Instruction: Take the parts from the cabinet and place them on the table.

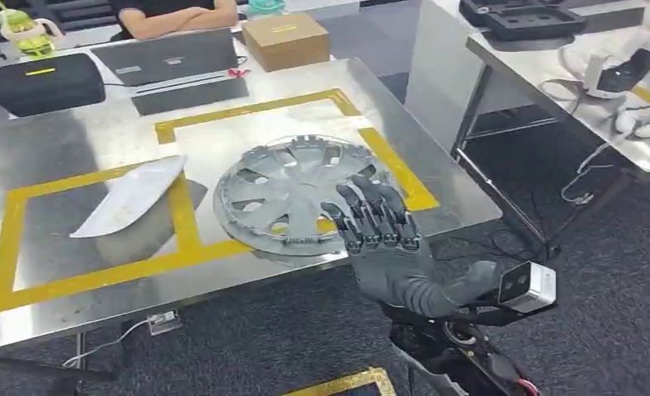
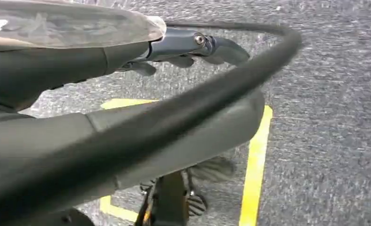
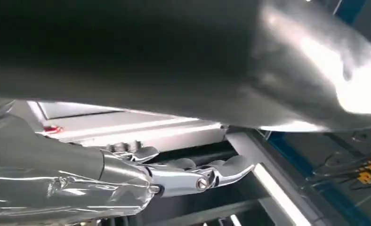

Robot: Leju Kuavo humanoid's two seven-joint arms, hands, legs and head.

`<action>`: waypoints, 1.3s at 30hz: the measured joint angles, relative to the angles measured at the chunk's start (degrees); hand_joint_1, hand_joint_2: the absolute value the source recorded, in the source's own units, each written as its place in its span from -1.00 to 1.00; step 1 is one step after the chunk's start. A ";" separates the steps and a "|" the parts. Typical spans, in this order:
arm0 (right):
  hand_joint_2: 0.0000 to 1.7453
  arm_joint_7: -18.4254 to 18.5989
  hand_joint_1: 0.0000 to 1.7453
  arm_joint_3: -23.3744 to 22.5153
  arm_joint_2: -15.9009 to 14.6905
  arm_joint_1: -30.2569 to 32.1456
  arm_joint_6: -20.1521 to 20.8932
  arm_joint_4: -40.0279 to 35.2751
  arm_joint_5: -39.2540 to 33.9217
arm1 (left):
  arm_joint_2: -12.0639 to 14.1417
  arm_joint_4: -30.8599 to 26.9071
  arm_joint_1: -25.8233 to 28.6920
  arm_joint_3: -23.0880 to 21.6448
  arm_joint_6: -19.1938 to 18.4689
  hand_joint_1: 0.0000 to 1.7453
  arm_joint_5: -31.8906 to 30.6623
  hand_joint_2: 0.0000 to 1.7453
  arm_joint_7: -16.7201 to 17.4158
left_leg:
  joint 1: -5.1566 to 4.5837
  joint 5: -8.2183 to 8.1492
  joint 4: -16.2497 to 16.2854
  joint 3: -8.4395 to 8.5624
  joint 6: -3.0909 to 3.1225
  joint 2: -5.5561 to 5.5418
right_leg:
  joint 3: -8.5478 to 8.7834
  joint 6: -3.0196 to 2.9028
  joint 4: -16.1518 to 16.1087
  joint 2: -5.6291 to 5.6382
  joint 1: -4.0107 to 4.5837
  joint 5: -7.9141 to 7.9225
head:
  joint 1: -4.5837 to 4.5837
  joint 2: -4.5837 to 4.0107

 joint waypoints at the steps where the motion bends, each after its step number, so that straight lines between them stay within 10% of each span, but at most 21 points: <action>1: -1.00 -0.02 -1.00 0.00 -0.22 0.19 -0.13 -0.04 0.00 | -0.04 0.00 0.06 0.00 0.00 -1.00 0.00 -1.00 0.00 | -0.03 -0.25 2.46 -1.33 0.08 -0.07 | -0.01 0.00 0.01 0.62 0.10 0.00 | -0.22 0.00; 3: -1.00 -0.44 -1.00 0.02 -0.48 0.41 -0.07 -0.22 -0.15 | -0.09 0.00 0.10 0.00 0.00 -1.00 -0.07 -1.00 0.00 | -0.10 3.25 -1.52 0.15 0.58 -0.26 | 0.18 0.00 0.02 2.11 0.21 -0.02 | -0.59 0.00; 5: -1.00 -0.52 -1.00 0.02 -0.59 0.41 -0.07 -0.94 -0.17 | 0.02 0.00 0.08 0.00 0.00 -1.00 -0.22 -1.00 0.00 | -0.22 8.67 -12.45 5.04 1.37 -2.00 | 0.37 0.09 0.01 3.53 0.21 -0.07 | -1.00 0.00; 6: -1.00 -0.52 -1.00 0.02 -0.65 0.40 -0.09 -1.13 -0.11 | 0.28 0.00 0.15 0.00 0.02 -1.00 -0.33 -1.00 0.00 | -0.27 9.22 -16.18 6.50 1.76 -4.73 | 0.14 0.25 0.02 3.97 0.15 -0.15 | -1.20 0.00; 10: -1.00 -0.52 -1.00 0.04 -1.07 0.77 -0.31 -1.92 0.15 | 0.20 0.00 -0.53 0.00 0.02 -1.00 -0.70 -1.00 0.11 | -0.74 8.78 -16.85 7.13 2.14 -2.62 | -0.67 1.70 -0.26 6.24 -0.10 -0.31 | -1.25 0.00; 11: -1.00 -0.52 -1.00 0.04 -1.20 0.80 -0.33 -2.16 0.15 | 0.11 -0.02 -0.58 0.00 0.02 -1.00 -0.70 -1.00 0.13 | 0.00 9.01 -17.58 7.49 2.53 -1.69 | -0.76 2.03 0.13 5.77 0.09 -0.66 | -1.02 0.00; 13: -1.00 -0.52 -1.00 0.07 -1.55 0.78 -0.35 -2.49 0.17 | 0.09 -0.02 -0.53 0.00 0.02 -1.00 -0.83 -1.00 0.17 | -0.36 8.72 -17.72 7.81 3.29 -0.49 | -3.29 2.24 6.01 0.42 0.28 -4.49 | 0.08 0.00; 16: -1.00 -0.50 -1.00 0.09 -1.99 1.41 -0.59 -2.60 0.28 | -0.09 0.00 -0.19 0.00 0.02 -1.00 -0.83 -1.00 0.20 | -0.78 8.51 -17.63 7.89 3.55 1.63 | -9.39 2.58 18.69 -1.03 0.20 -9.51 | 0.99 0.00; 19: -1.00 -0.42 -1.00 0.09 -2.38 1.73 -0.74 -2.84 0.55 | -0.37 -0.02 -0.24 0.00 -0.33 -1.00 -0.92 -1.00 0.20 | -0.80 8.16 -17.45 8.26 3.34 3.49 | -5.49 2.56 10.80 -1.72 0.20 -3.94 | 1.68 0.00; 21: -1.00 -0.42 -1.00 0.07 -2.40 1.70 -0.74 -3.06 0.72 | -0.81 0.00 -0.15 -0.04 -1.25 -1.00 -1.86 -1.00 0.20 | -1.00 7.62 -17.11 8.75 2.76 4.66 | -0.48 2.26 0.69 -6.55 0.57 -1.15 | 2.25 0.00; 26: -1.00 -0.44 -1.00 0.07 -2.40 1.69 -0.68 -3.47 0.85 | -1.84 -0.09 -0.54 -0.17 -1.70 -1.00 -2.71 -1.00 0.15 | -1.12 7.40 -16.83 9.24 1.43 7.05 | -0.09 0.17 0.12 -3.00 0.86 -0.25 | 1.77 0.00; 28: -1.00 -0.44 -1.00 0.02 -2.40 1.56 -0.68 -3.76 0.92 | -2.08 -0.11 -0.57 -0.17 -1.75 -1.00 -2.93 -1.00 0.13 | -0.86 4.66 -13.87 8.19 0.89 3.90 | 0.04 -0.39 -0.23 -1.89 0.51 0.21 | 1.16 0.00; 30: -1.00 -0.24 -1.00 0.04 -2.40 1.62 -0.74 -3.74 1.03 | -2.38 -0.11 -0.65 -0.72 -2.34 -1.00 -3.54 -1.00 0.13 | -0.67 -0.51 -2.96 2.91 0.62 0.76 | -0.41 -0.64 -0.20 -0.58 0.47 0.51 | 0.07 0.00; 33: -1.00 -0.31 -1.00 0.04 -2.40 1.69 -0.81 -3.71 1.09 | -3.10 -0.11 -0.47 -1.07 -2.45 -1.00 -3.82 -1.00 0.13 | -0.74 -2.43 4.92 -1.60 0.58 -0.27 | -0.82 -0.64 -0.13 1.64 0.61 0.81 | -0.70 0.00; 35: -1.00 -0.33 -1.00 0.04 -2.40 1.69 -0.89 -3.71 1.11 | -3.34 -0.11 -0.51 -1.07 -2.45 -1.00 -3.87 -1.00 0.13 | -0.78 3.84 -3.51 1.98 1.20 -1.13 | -0.58 -0.48 -0.10 3.53 0.64 0.89 | -0.81 0.00; 37: -1.00 -0.35 -1.00 0.02 -2.40 1.56 -0.98 -3.74 1.22 | -3.45 -0.11 -0.56 -1.29 -2.38 -1.00 -3.91 -1.00 0.22 | -0.94 8.25 -14.39 6.81 1.86 -6.26 | -0.89 -0.08 0.23 4.81 1.03 0.70 | -1.27 0.00; 39: -1.00 -0.35 -1.00 0.04 -2.43 1.58 -1.25 -3.93 1.42 | -3.85 -0.11 -0.65 -1.92 -2.34 -1.00 -3.93 -1.00 0.63 | -0.93 7.82 -15.89 7.33 2.23 -4.35 | -1.40 0.48 0.68 6.18 0.91 0.65 | -1.09 0.00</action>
